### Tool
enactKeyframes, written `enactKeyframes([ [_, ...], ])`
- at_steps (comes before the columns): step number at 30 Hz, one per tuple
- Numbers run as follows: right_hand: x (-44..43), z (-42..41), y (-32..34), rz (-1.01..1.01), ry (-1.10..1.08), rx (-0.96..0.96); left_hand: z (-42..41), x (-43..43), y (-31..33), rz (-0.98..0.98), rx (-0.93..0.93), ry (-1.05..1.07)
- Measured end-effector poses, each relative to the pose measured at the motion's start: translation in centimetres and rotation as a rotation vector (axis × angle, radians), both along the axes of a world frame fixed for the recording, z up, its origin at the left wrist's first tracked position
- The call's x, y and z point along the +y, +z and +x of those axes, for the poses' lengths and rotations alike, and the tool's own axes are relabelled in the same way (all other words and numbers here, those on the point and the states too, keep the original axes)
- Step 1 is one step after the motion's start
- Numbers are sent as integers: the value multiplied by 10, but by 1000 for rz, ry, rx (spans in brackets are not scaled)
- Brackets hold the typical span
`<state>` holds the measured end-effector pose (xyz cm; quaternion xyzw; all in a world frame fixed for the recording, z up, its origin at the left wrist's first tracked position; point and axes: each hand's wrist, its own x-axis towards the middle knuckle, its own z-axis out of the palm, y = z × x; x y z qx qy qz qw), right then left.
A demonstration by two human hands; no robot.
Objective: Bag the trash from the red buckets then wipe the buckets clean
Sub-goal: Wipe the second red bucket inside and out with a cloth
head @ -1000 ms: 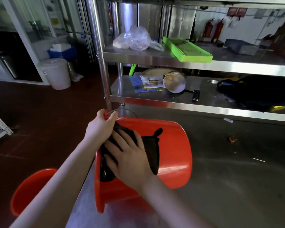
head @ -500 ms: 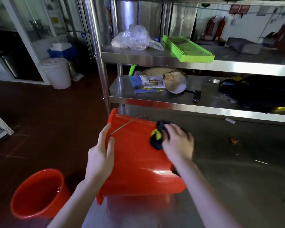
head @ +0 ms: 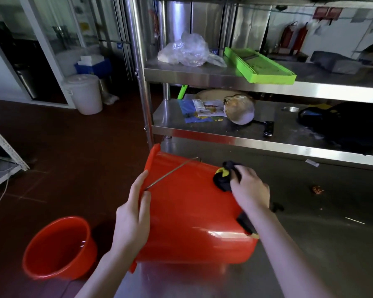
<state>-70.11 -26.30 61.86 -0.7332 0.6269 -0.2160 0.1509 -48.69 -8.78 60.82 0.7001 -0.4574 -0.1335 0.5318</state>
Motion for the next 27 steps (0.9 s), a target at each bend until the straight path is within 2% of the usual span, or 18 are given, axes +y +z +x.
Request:
enactKeyframes([
  [2,-2,6,3,44,-5,10,-1,1,-3,-1,-2,-3],
  [5,26,57,10,-156,165,60,1,4,-8,6,-13,-5],
  [9,85,118,11,-369,426,21,6,14,-10,26,-1,-22],
  [12,99,122,6,-408,457,25,14,18,12,109,130,-48],
  [16,105,116,2,-422,508,46,26,-31,53,249,120,3],
  [20,101,103,-2,-474,532,25,5,-79,69,565,-170,82],
  [23,90,88,-3,-442,584,-17,3,-75,60,500,-230,199],
  [25,83,72,-8,-435,573,-5,11,-70,54,404,-104,189],
  [27,66,47,-11,-418,454,16,17,-66,50,301,5,153],
])
